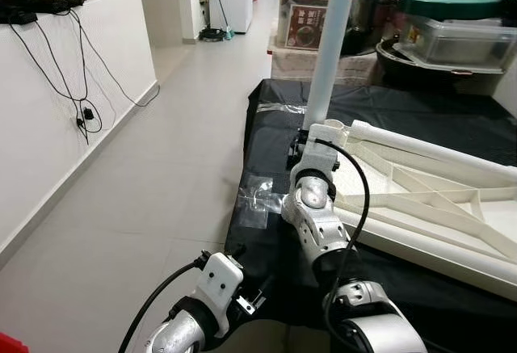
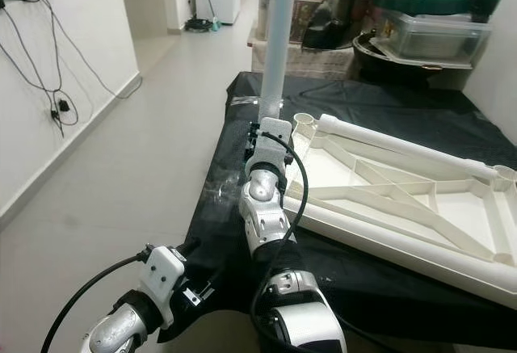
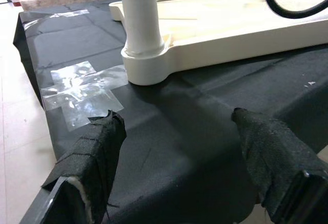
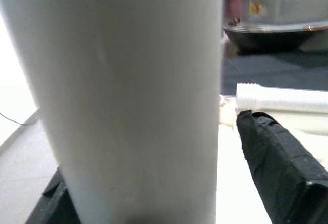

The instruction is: Building children table

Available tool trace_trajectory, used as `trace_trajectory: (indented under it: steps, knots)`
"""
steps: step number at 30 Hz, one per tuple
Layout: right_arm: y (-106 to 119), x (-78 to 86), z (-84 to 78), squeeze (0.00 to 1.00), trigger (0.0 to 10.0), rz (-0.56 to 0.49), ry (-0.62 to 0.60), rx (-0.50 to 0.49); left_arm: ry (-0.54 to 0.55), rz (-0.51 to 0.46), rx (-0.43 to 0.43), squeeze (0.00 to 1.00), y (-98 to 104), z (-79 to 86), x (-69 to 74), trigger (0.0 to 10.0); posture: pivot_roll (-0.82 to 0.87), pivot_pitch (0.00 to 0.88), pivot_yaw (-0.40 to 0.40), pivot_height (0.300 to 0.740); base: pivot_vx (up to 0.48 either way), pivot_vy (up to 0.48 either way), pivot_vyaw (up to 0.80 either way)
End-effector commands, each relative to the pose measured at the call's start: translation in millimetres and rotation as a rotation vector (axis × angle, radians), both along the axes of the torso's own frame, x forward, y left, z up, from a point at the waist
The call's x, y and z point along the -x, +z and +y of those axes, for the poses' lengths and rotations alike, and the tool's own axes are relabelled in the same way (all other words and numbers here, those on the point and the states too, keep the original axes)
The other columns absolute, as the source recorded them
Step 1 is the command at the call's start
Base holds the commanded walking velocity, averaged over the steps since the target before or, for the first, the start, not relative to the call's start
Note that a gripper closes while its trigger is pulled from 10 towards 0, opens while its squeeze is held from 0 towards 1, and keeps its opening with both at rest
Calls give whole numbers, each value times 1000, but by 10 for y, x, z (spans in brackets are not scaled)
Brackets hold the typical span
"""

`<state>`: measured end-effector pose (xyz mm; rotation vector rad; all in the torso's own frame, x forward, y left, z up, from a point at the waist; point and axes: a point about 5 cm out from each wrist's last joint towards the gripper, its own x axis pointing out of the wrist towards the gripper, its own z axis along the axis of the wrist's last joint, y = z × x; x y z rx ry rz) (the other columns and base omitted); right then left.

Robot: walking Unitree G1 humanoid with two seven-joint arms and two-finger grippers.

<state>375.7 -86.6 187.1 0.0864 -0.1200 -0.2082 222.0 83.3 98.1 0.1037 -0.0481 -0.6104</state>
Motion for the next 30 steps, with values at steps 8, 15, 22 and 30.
trace_trajectory:
  steps: [8,15,22,30]
  knots:
    - [-409,336,-1,0,10000,17,236,25,5,22,-9,0,-37,11,10,10000,80,0,-53,740,0,0,0]
    - [-567,607,-150,0,10000,10,351,70,43,45,-18,0,-61,47,-25,10000,67,0,-48,740,0,0,0]
    - [-735,841,-302,0,10000,55,349,113,87,54,-38,0,-85,84,-55,10000,64,0,-44,740,0,0,0]
    - [-803,916,-338,0,10000,76,313,114,142,67,-35,0,-90,142,-94,10000,62,0,-41,740,0,-345,-705]
